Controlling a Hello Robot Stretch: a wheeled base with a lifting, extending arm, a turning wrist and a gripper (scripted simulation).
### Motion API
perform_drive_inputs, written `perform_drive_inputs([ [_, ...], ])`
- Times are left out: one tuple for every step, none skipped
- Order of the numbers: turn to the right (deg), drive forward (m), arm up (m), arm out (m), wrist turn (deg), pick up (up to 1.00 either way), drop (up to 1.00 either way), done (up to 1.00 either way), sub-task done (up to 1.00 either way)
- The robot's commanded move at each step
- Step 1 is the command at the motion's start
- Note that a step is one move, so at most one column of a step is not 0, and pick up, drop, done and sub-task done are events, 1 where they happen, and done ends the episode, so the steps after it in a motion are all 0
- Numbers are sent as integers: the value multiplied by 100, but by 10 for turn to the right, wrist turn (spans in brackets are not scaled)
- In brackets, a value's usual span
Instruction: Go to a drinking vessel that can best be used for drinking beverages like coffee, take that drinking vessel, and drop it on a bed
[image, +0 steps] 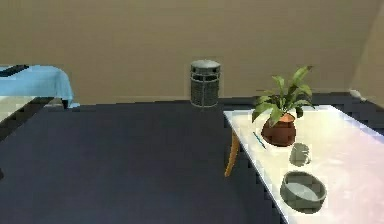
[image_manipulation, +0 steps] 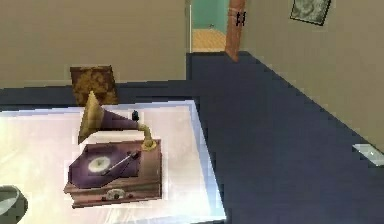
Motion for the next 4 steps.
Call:
perform_drive_inputs([
  [0,80,0,0,0,0,0,0,0],
  [-120,0,0,0,0,0,0,0,0],
  [0,0,50,0,0,0,0,0,0],
  [0,0,26,0,0,0,0,0,0],
])
